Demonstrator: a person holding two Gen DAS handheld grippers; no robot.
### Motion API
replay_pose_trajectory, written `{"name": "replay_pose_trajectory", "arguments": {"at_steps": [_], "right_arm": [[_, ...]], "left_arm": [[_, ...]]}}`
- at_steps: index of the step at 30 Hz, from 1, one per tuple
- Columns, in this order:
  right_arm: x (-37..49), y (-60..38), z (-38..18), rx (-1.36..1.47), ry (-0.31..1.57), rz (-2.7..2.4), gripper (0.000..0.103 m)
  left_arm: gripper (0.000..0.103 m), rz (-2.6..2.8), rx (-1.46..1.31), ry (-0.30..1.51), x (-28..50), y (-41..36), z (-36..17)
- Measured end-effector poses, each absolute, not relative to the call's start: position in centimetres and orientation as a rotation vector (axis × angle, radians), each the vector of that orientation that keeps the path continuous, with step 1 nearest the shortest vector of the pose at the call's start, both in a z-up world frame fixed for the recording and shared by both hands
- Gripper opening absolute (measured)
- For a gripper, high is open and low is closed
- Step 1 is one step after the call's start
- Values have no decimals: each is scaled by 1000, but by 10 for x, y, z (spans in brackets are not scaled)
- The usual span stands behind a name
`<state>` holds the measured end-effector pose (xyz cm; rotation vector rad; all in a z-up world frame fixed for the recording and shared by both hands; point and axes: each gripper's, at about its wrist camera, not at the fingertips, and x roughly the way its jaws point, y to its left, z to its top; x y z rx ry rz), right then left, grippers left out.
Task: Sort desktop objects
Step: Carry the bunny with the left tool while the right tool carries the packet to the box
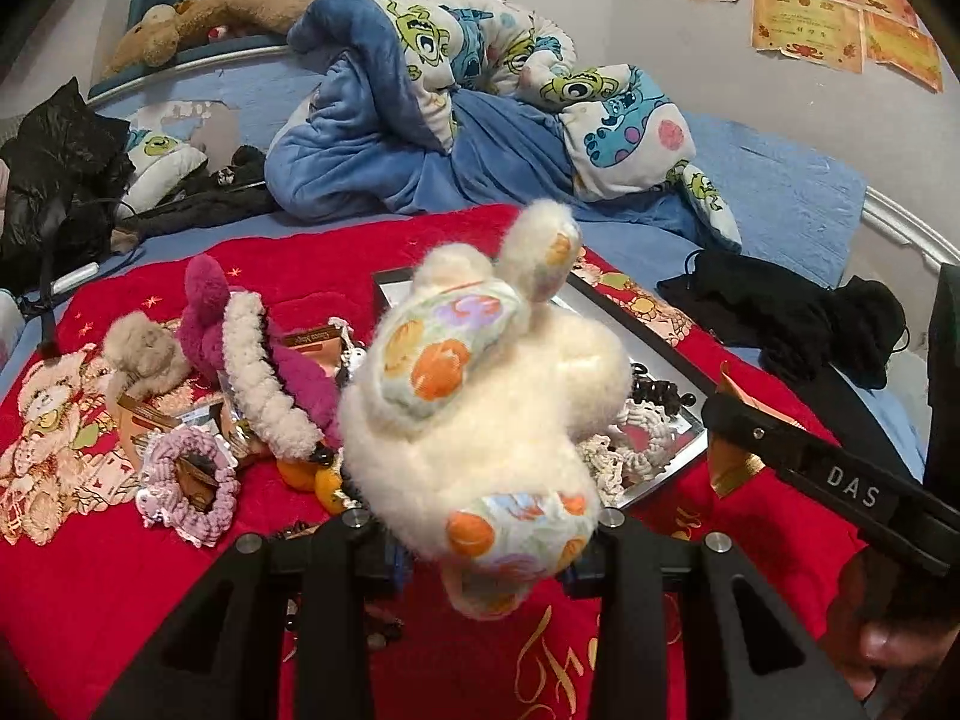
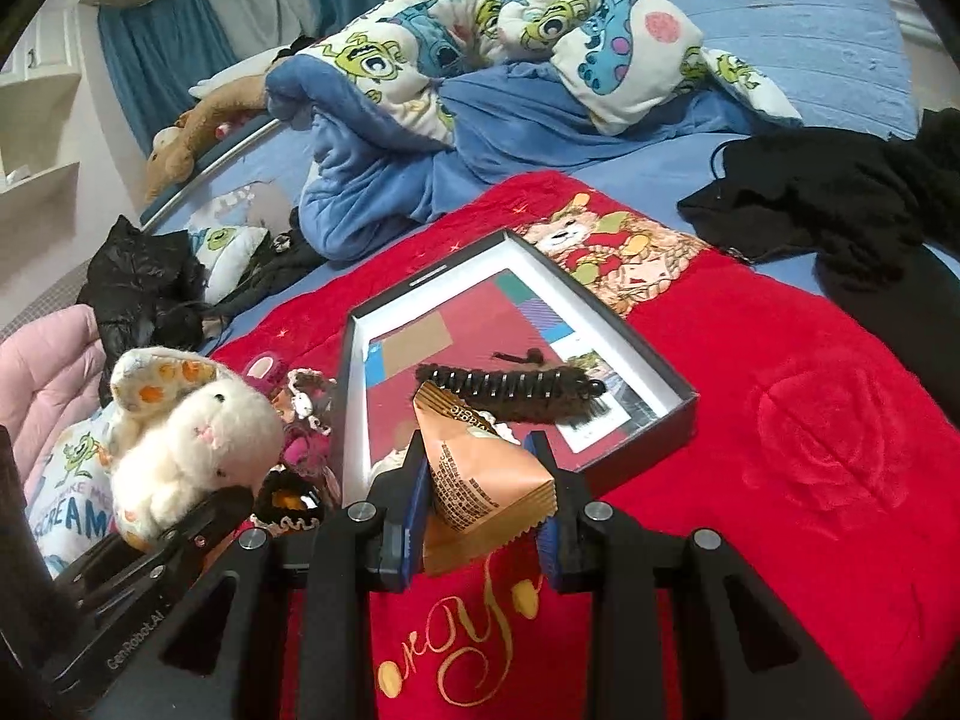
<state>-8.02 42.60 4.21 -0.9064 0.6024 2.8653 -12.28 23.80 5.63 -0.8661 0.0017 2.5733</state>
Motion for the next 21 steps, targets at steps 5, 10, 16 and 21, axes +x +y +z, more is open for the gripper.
{"name": "replay_pose_trajectory", "arguments": {"at_steps": [5, 10, 16, 21], "right_arm": [[-89, 432, 41, -893, 646, 2856, 29], [-93, 445, 41, -870, 655, 2836, 29], [-107, 458, 31, -914, 671, 2815, 29], [-119, 472, 25, -937, 730, 2769, 29]], "left_arm": [[36, 2560, -854, 101, -129, 260, 54], [36, 2526, -852, 43, -139, 282, 44], [36, 2555, -886, 86, -159, 308, 23], [36, 2606, -917, 140, -169, 308, 8]]}}
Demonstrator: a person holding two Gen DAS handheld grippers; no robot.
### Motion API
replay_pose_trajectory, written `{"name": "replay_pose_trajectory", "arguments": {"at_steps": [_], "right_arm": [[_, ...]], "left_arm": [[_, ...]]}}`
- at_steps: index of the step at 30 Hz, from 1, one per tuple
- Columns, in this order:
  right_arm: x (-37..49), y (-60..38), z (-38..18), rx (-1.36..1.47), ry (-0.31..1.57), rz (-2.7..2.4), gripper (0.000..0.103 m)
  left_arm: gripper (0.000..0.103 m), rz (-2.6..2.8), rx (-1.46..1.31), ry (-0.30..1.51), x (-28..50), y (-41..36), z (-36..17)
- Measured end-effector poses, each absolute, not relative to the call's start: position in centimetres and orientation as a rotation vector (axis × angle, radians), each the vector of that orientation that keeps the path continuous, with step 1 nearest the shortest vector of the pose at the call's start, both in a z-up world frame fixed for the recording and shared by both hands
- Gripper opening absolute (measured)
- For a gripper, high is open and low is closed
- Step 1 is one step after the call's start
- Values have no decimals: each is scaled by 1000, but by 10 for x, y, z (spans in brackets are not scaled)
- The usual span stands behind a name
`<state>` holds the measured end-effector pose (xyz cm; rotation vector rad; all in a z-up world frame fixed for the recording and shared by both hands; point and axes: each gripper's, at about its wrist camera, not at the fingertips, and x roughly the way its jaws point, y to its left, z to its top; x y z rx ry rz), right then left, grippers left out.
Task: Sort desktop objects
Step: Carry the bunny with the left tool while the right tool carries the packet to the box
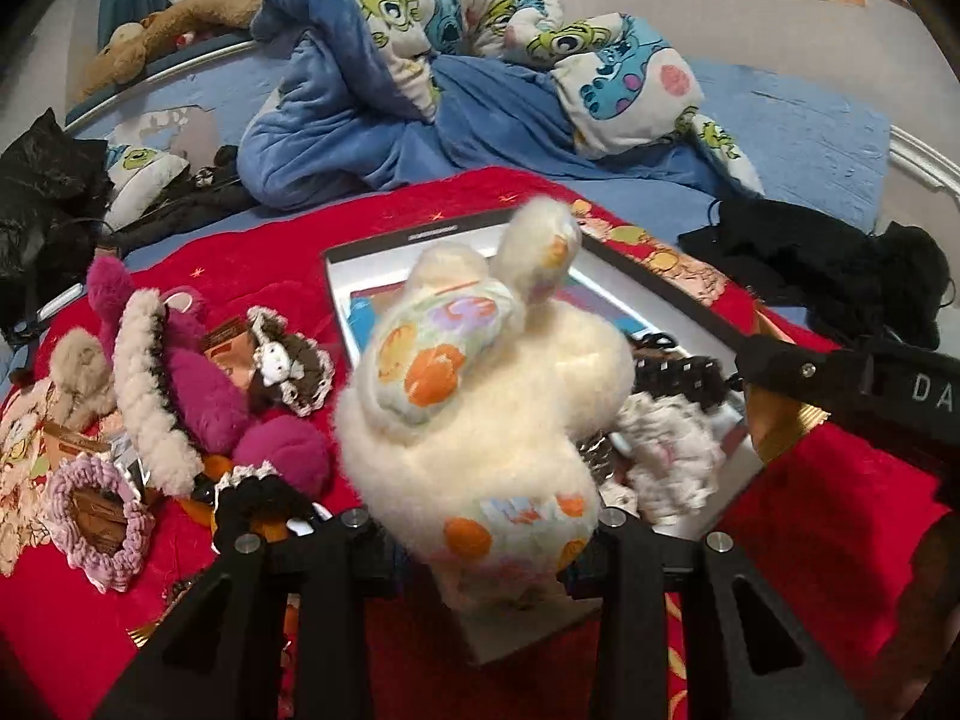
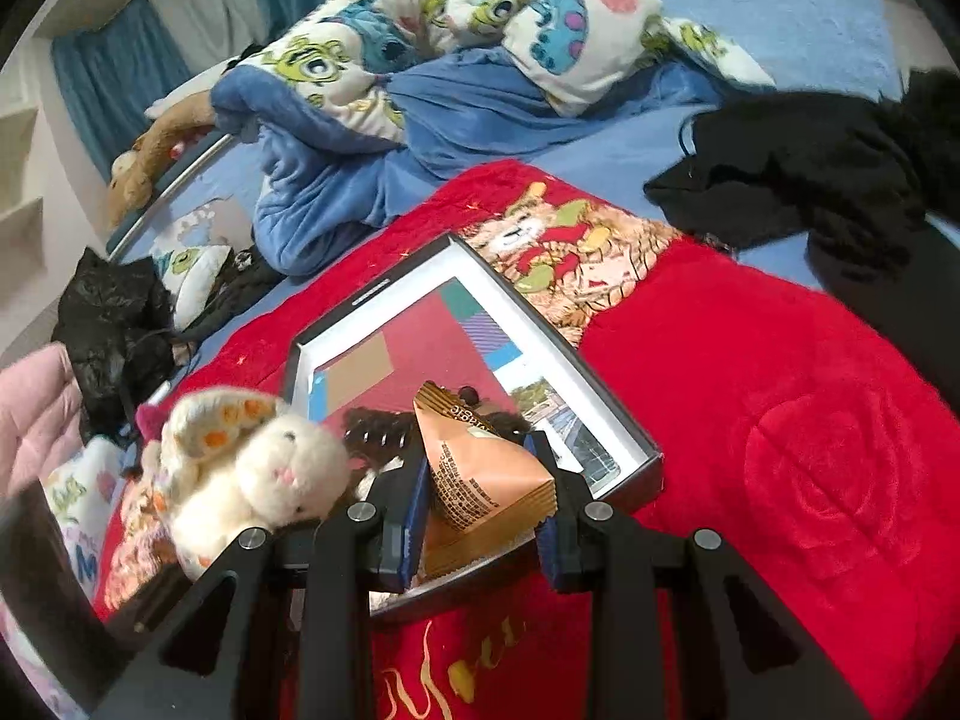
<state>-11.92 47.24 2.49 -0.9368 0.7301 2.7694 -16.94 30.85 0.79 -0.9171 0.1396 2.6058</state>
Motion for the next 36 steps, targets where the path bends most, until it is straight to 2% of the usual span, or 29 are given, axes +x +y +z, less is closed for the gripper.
{"name": "replay_pose_trajectory", "arguments": {"at_steps": [2, 7, 14, 20, 26, 36], "right_arm": [[-123, 475, 19, -964, 771, 2755, 29], [-131, 463, 9, -1033, 733, 2737, 29], [-141, 453, 2, -1071, 760, 2739, 29], [-146, 446, 2, -1090, 668, 2727, 29], [-147, 446, 1, -1089, 648, 2730, 29], [-148, 443, 1, -1094, 610, 2725, 29]], "left_arm": [[36, 2601, -915, 123, -170, 306, 6], [37, 2637, -895, 186, -166, 312, 5], [37, 2624, -910, 152, -174, 309, 4], [37, 2618, -917, 129, -183, 311, 1], [41, 2631, -912, 164, -183, 316, 0], [41, 2630, -901, 156, -182, 316, -1]]}}
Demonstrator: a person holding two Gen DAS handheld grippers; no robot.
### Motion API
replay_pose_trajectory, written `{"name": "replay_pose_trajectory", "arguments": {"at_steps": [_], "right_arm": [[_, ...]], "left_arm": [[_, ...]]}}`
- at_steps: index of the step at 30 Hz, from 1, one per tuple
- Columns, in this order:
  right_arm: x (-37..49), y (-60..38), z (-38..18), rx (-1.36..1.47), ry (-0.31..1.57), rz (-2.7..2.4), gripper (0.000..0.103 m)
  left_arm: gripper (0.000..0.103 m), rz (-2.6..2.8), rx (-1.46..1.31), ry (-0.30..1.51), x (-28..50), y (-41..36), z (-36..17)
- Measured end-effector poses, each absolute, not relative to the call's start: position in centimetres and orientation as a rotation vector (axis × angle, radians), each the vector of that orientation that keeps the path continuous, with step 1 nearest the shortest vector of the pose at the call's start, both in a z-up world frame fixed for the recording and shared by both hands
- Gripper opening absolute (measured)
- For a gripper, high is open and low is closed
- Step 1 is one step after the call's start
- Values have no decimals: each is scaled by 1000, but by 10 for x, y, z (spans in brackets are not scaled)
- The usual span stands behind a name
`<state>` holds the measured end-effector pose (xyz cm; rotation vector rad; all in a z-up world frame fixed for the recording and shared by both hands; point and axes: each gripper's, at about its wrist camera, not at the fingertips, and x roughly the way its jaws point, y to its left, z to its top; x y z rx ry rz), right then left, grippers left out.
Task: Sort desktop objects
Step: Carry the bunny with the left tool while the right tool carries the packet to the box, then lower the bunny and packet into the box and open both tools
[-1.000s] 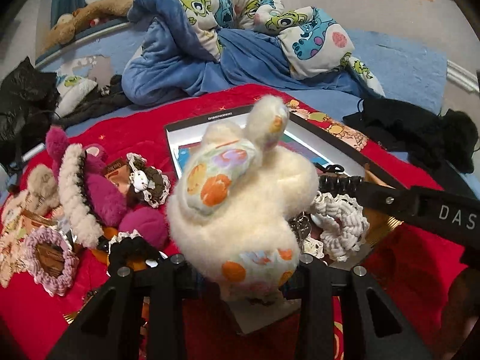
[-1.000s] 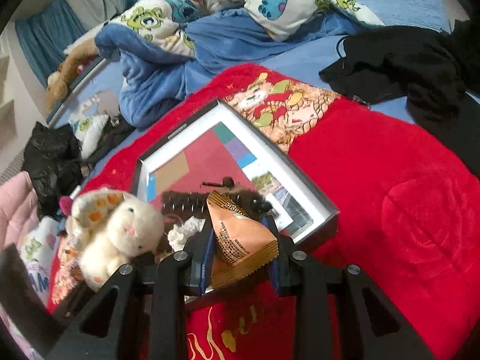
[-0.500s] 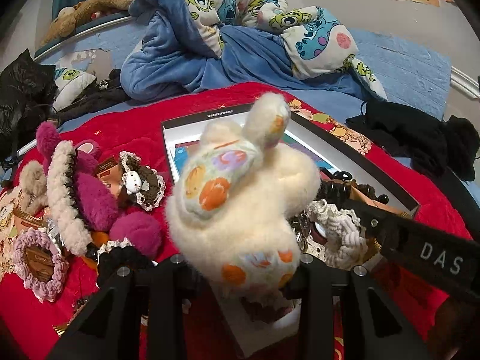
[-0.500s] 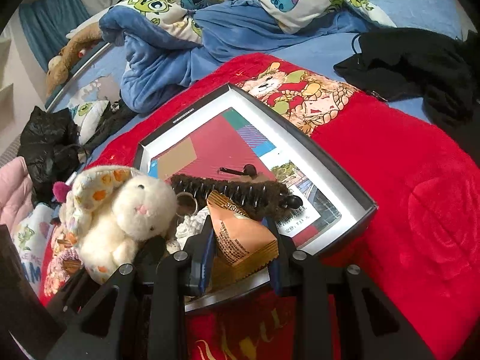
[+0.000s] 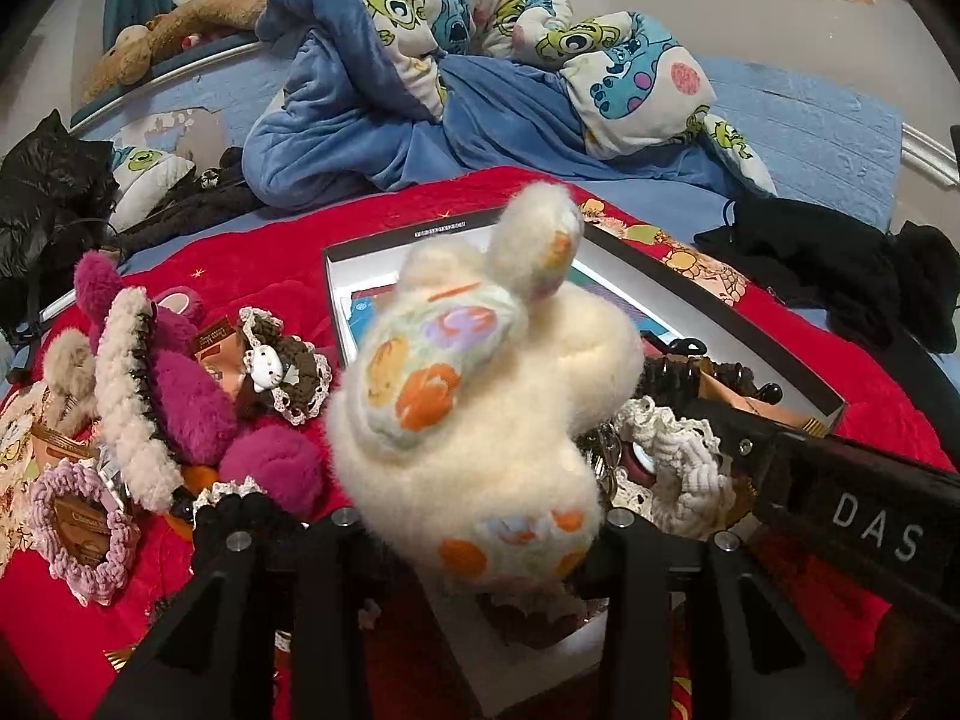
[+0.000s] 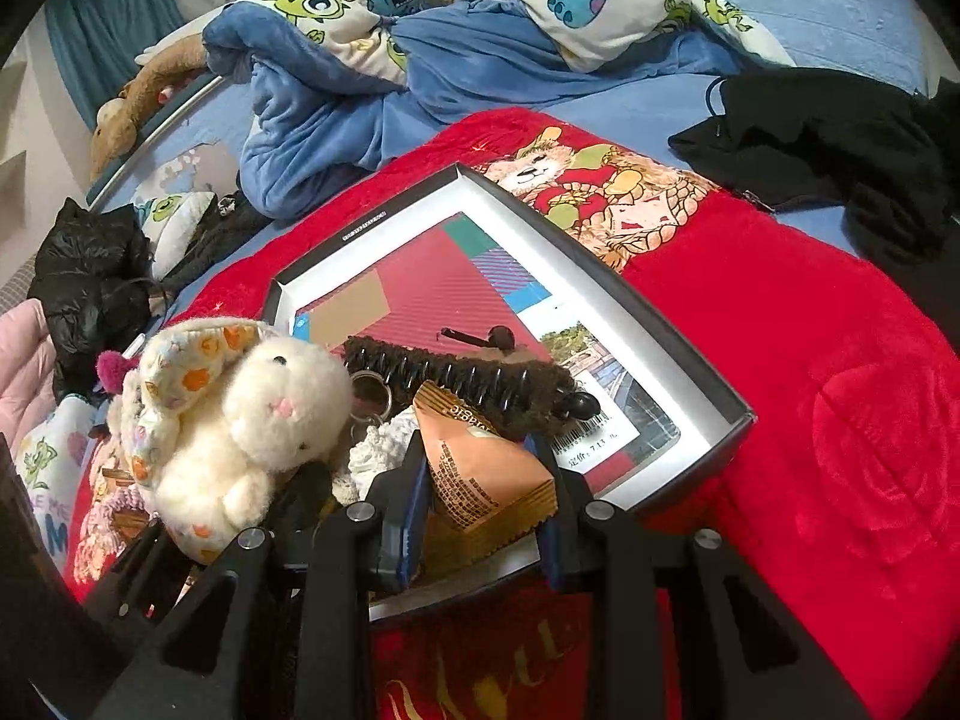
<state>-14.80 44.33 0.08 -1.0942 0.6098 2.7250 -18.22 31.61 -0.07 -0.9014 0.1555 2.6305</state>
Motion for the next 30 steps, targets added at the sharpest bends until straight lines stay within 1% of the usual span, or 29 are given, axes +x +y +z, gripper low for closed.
{"name": "replay_pose_trajectory", "arguments": {"at_steps": [3, 6, 8, 9, 10, 11, 12, 13, 14, 15, 17, 18, 19, 20, 21, 23, 30], "right_arm": [[-148, 443, 1, -1098, 607, 2724, 30], [-148, 443, 2, -1104, 609, 2734, 32], [-147, 442, 2, -1103, 607, 2746, 34], [-147, 441, 3, -1105, 595, 2749, 34], [-147, 440, 3, -1108, 592, 2750, 35], [-147, 440, 3, -1109, 595, 2754, 37], [-148, 439, 4, -1110, 600, 2756, 37], [-148, 439, 4, -1108, 593, 2752, 39], [-147, 439, 6, -1100, 577, 2744, 43], [-145, 439, 7, -1091, 568, 2740, 46], [-141, 442, 12, -1064, 571, 2740, 64], [-140, 443, 14, -1058, 579, 2750, 68], [-139, 443, 16, -1052, 584, 2759, 75], [-137, 443, 18, -1041, 573, 2760, 80], [-137, 442, 19, -1034, 551, 2756, 82], [-136, 441, 21, -1023, 497, 2745, 95], [-137, 440, 22, -1017, 495, 2748, 99]], "left_arm": [[44, 2624, -900, 155, -183, 317, 0], [52, 2613, -898, 181, -183, 321, -1], [62, 2599, -891, 211, -181, 325, -1], [66, 2593, -887, 224, -180, 327, -1], [75, 2588, -876, 245, -178, 330, 0], [80, 2599, -865, 266, -176, 332, 1], [83, 2609, -855, 280, -174, 333, 1], [89, 2616, -846, 289, -173, 333, 2], [103, 2633, -843, 295, -172, 333, 3], [103, 2651, -851, 286, -174, 330, 3], [103, 2631, -851, 212, -176, 323, 4], [103, 2630, -850, 186, -176, 319, 5], [103, 2631, -848, 167, -177, 317, 6], [103, 2631, -846, 150, -178, 315, 7], [103, 2630, -846, 144, -178, 314, 7], [103, 2630, -847, 145, -178, 315, 7], [103, 2632, -844, 151, -177, 316, 6]]}}
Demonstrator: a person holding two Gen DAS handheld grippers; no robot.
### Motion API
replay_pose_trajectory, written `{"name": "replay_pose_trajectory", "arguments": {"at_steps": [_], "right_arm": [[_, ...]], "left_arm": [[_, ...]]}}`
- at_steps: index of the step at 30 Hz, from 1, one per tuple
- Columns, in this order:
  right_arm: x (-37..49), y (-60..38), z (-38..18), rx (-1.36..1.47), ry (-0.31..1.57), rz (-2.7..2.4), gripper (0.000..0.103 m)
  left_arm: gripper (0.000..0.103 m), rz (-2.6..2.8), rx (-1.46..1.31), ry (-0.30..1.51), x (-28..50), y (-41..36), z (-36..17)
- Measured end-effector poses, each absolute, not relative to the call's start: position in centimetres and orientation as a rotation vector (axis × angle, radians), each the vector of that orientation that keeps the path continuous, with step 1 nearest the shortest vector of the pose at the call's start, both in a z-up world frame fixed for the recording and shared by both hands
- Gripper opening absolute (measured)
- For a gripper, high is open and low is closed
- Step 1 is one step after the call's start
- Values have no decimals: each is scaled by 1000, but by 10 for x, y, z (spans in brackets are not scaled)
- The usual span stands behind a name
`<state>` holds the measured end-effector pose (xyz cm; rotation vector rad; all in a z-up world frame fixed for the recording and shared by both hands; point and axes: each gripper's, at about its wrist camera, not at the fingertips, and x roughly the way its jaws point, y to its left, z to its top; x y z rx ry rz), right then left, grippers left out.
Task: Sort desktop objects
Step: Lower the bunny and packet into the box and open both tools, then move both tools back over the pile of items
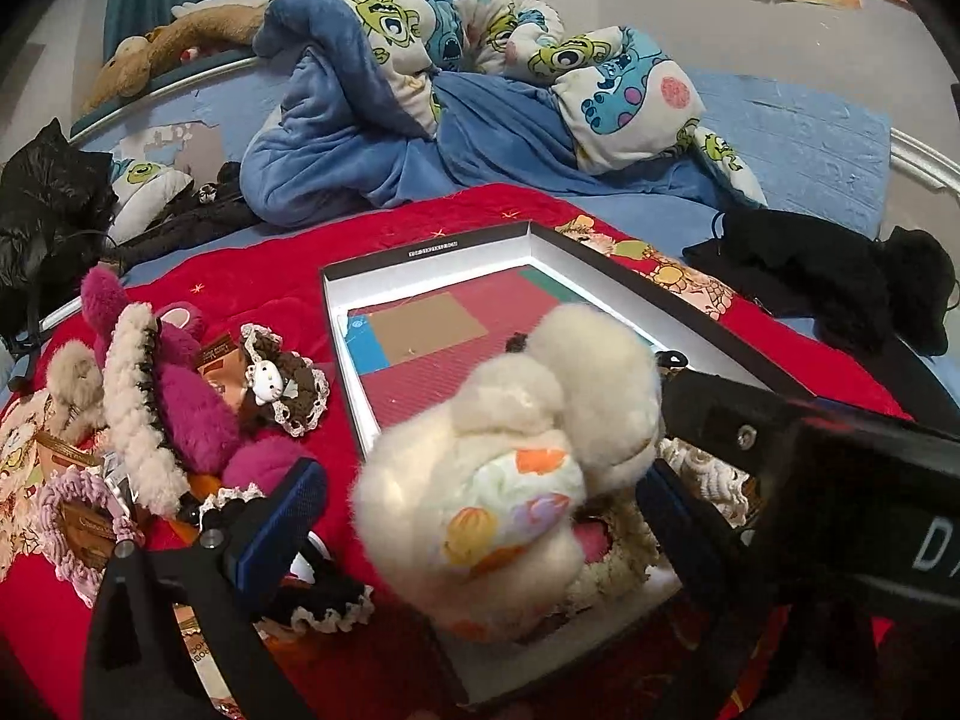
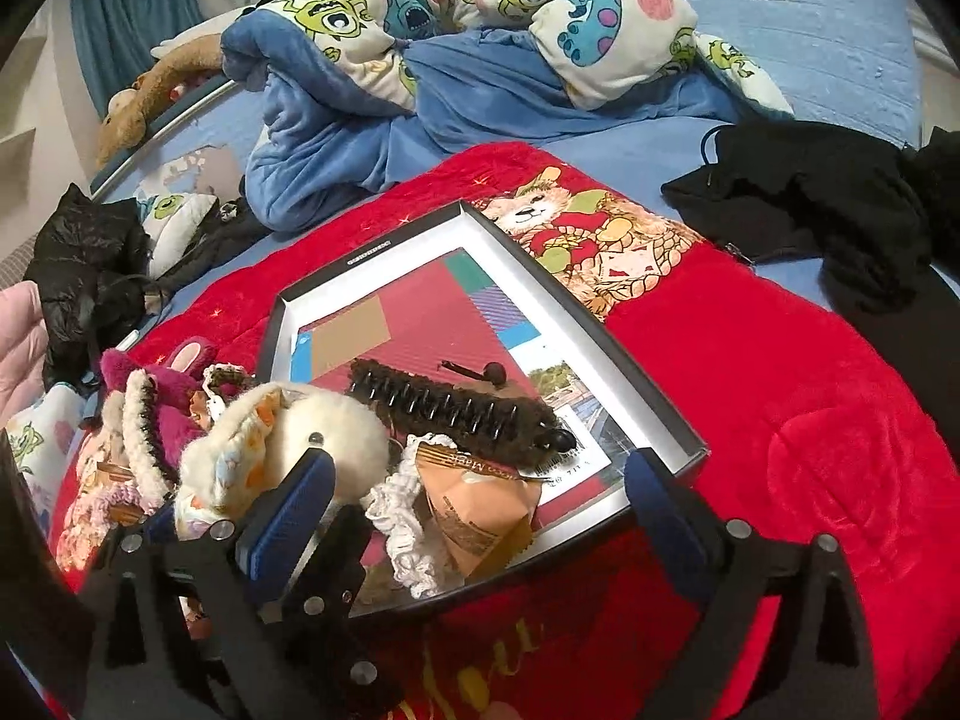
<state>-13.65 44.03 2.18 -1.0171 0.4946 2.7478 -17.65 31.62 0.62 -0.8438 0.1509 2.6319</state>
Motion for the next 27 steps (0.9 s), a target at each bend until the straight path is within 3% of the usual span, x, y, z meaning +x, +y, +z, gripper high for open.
{"name": "replay_pose_trajectory", "arguments": {"at_steps": [18, 27], "right_arm": [[-133, 444, 25, -1001, 500, 2717, 101], [-119, 433, 57, -855, 562, 2773, 101]], "left_arm": [[103, 2640, -823, 133, -174, 312, 9], [103, 2690, -798, 78, -164, 279, 32]]}}
